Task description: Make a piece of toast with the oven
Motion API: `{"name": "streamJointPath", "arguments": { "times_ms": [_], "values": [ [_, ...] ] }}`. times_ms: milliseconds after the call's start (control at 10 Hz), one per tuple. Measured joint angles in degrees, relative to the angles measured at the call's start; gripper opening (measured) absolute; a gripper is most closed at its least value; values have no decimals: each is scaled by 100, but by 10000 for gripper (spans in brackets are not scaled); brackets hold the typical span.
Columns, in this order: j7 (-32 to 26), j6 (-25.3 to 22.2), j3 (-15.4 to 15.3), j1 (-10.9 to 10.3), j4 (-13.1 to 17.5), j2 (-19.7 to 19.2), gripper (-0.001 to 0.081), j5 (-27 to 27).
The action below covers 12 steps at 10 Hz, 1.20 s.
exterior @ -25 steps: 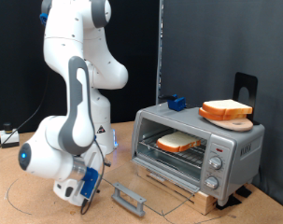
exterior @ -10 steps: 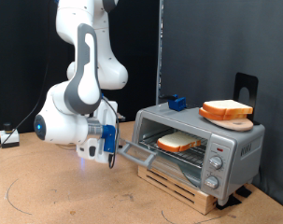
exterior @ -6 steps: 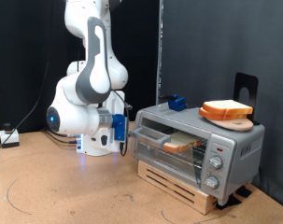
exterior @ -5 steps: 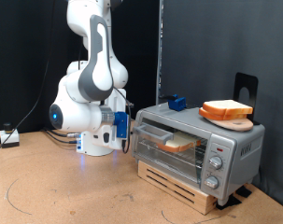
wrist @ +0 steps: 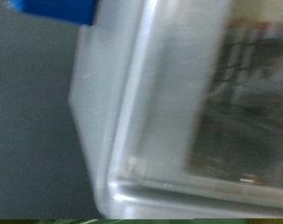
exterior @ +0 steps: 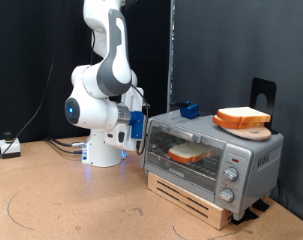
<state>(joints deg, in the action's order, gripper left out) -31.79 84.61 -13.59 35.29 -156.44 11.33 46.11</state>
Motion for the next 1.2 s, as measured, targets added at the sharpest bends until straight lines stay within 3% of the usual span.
{"name": "streamJointPath", "arguments": {
  "times_ms": [200,600,800,1200],
  "values": [
    [124,419,99,177,92,-107,809,-68],
    [434,753,330,511,533,-584,809,-384],
    [360,685,307,494,573,-609,809,-132],
    [371,176,134,460,1366,-1243,809,559]
  ]
}}
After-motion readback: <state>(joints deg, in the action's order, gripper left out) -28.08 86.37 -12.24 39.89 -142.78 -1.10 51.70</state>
